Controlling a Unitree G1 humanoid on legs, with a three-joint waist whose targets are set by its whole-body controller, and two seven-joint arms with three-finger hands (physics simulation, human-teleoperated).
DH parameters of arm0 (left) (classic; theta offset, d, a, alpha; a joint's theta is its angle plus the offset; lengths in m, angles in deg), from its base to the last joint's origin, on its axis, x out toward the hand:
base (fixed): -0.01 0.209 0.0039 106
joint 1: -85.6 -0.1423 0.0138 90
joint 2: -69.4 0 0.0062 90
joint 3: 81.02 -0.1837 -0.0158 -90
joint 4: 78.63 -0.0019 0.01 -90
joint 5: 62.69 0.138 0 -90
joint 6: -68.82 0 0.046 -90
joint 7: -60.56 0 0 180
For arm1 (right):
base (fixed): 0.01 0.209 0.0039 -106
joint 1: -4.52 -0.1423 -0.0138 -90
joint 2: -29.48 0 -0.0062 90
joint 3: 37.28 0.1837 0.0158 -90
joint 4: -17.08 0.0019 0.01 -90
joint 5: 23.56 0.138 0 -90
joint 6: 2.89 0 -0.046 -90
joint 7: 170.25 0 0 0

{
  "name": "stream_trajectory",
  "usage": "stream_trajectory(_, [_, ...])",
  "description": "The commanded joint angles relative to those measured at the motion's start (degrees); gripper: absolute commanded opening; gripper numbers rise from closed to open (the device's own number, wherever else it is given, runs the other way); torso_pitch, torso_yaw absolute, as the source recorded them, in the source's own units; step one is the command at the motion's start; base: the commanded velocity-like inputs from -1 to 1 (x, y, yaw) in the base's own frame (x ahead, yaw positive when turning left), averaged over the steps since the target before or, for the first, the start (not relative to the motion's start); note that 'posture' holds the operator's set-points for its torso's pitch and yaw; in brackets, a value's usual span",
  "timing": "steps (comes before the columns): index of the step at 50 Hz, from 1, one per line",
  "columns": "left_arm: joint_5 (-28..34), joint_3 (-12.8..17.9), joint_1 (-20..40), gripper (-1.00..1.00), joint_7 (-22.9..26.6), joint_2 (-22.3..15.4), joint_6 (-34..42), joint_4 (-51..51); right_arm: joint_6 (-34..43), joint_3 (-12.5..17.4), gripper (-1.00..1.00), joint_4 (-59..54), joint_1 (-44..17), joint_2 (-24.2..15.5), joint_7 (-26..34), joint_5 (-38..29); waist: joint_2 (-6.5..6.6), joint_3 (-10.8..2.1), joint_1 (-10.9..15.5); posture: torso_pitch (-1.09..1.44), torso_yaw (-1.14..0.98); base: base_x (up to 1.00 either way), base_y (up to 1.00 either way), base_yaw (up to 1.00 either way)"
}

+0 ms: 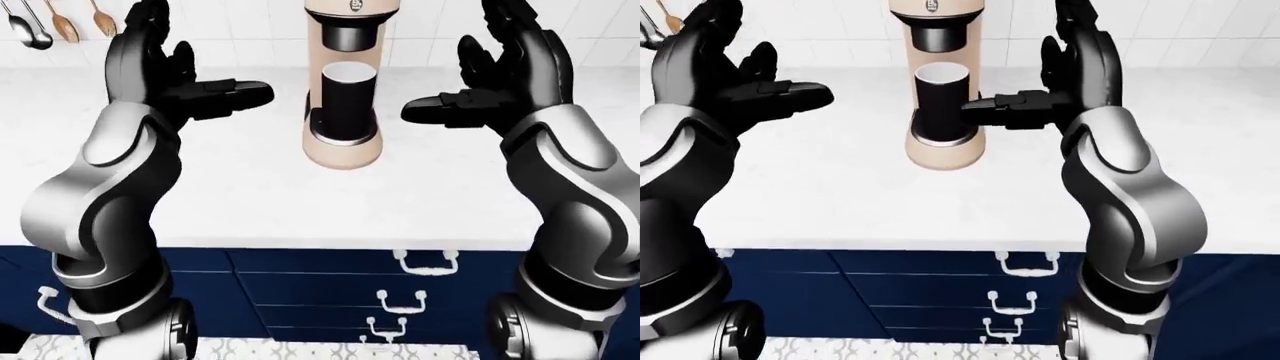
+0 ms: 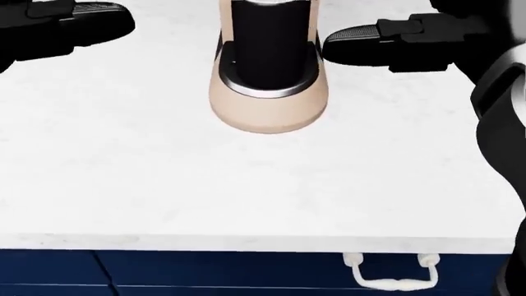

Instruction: Press the button on the coffee machine to serve coffee.

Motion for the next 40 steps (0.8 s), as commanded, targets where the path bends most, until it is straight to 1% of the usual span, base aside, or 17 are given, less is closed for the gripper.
stream_trajectory(1, [-0.33,-0.01,1.52,1.00,0.46,-0.53,-0.66,0.26,-1.21,0.43,1.00,0.74,-1.73,-0.48,-0.56,-0.50,0.11,-1.47,-0.18,0.00,0.00,0.00,0.00,0.00])
stream_trajectory(4, [-0.24,0.02,1.43,1.00,0.53,-0.53,-0.76,0.21,-0.94,0.69,1.00,0.97,-2.00,-0.43,-1.03,-0.34,1.25,-1.36,-0.56,0.00,0.00,0.00,0.00,0.00])
stream_trajectory(8, [-0.01,-0.05,1.40,1.00,0.66,-0.48,-1.05,-0.18,-1.23,0.68,1.00,0.98,-1.67,-0.51,-0.79,0.21,1.35,-1.51,-0.93,0.00,0.00,0.00,0.00,0.00])
stream_trajectory(9, [0.05,-0.10,1.37,1.00,0.71,-0.48,-1.08,-0.15,-1.07,0.65,1.00,1.09,-1.80,-0.54,-0.83,0.32,1.42,-2.97,-0.94,0.00,0.00,0.09,0.00,0.00])
stream_trajectory(11, [0.02,-0.06,1.41,1.00,0.65,-0.43,-0.86,0.01,-1.15,0.64,1.00,1.10,-1.81,-0.59,-0.79,0.43,1.48,-1.30,-1.06,0.00,0.00,0.23,0.00,0.00])
stream_trajectory(12, [-0.05,0.01,1.48,1.00,0.59,-0.42,-0.69,0.11,-1.02,0.65,1.00,1.12,-1.92,-0.62,-0.84,0.48,1.47,-0.88,-1.11,0.00,0.00,0.26,0.00,0.00])
stream_trajectory(16, [0.00,0.01,1.49,1.00,0.66,-0.42,-0.75,0.05,-0.76,0.65,1.00,1.26,-1.97,-0.72,-0.89,0.67,0.26,-0.70,-1.08,0.00,0.00,0.25,0.00,0.00])
stream_trajectory(19, [-0.04,0.08,1.46,1.00,0.68,-0.46,-0.77,0.06,-0.66,0.59,1.00,1.36,-1.95,-0.70,-0.96,0.74,-1.88,-0.88,-0.77,0.00,0.00,0.25,0.00,0.00])
stream_trajectory(20, [0.01,0.05,1.40,1.00,0.74,-0.47,-0.89,-0.03,-0.69,0.60,1.00,1.33,-1.93,-0.70,-0.94,0.75,-1.26,-1.26,-0.78,0.00,0.00,0.25,0.00,0.00])
stream_trajectory(23, [0.05,-0.02,1.38,1.00,0.75,-0.43,-0.95,-0.04,-0.79,0.61,1.00,1.31,-1.88,-0.72,-0.91,0.80,-1.76,-1.27,-0.82,0.00,0.00,0.25,0.00,0.00])
stream_trajectory(26, [0.06,-0.02,1.40,1.00,0.76,-0.41,-0.93,-0.03,-1.07,0.51,1.00,1.13,-1.75,-0.70,-0.82,0.74,-0.85,-1.28,-0.77,0.00,0.00,0.25,0.00,0.00])
stream_trajectory(29, [0.00,0.08,1.43,1.00,0.75,-0.46,-0.84,0.04,-0.78,0.56,1.00,1.09,-1.90,-0.77,-1.08,0.60,0.65,-0.44,-0.97,0.00,0.00,0.21,0.00,0.00])
stream_trajectory(31, [0.03,0.01,1.39,1.00,0.73,-0.44,-0.86,0.03,-0.89,0.65,1.00,1.09,-1.87,-0.80,-1.17,0.55,1.53,-0.66,-1.74,0.00,0.00,0.00,0.00,0.00])
stream_trajectory(33, [0.06,-0.04,1.38,1.00,0.73,-0.40,-0.86,0.05,-0.90,0.69,1.00,1.18,-1.91,-0.81,-1.23,0.56,4.51,-1.59,-2.29,0.00,0.00,0.00,0.00,0.00])
stream_trajectory(34, [0.00,0.03,1.42,1.00,0.64,-0.38,-0.70,0.19,-1.00,0.68,1.00,1.13,-1.93,-0.90,-1.25,0.48,1.78,-0.81,-2.13,0.00,0.00,0.00,0.00,0.00])
stream_trajectory(36, [-0.12,0.11,1.55,1.00,0.55,-0.41,-0.45,0.33,-0.83,0.71,1.00,0.97,-2.05,-0.90,-1.48,0.40,1.72,-1.50,-1.67,0.00,0.00,0.00,0.00,0.00])
stream_trajectory(40, [-0.21,0.12,1.56,1.00,0.50,-0.43,-0.40,0.39,-0.55,0.39,1.00,0.22,-2.18,-0.95,-1.68,-0.16,0.74,-1.63,-1.28,0.00,0.00,0.00,0.00,0.00])
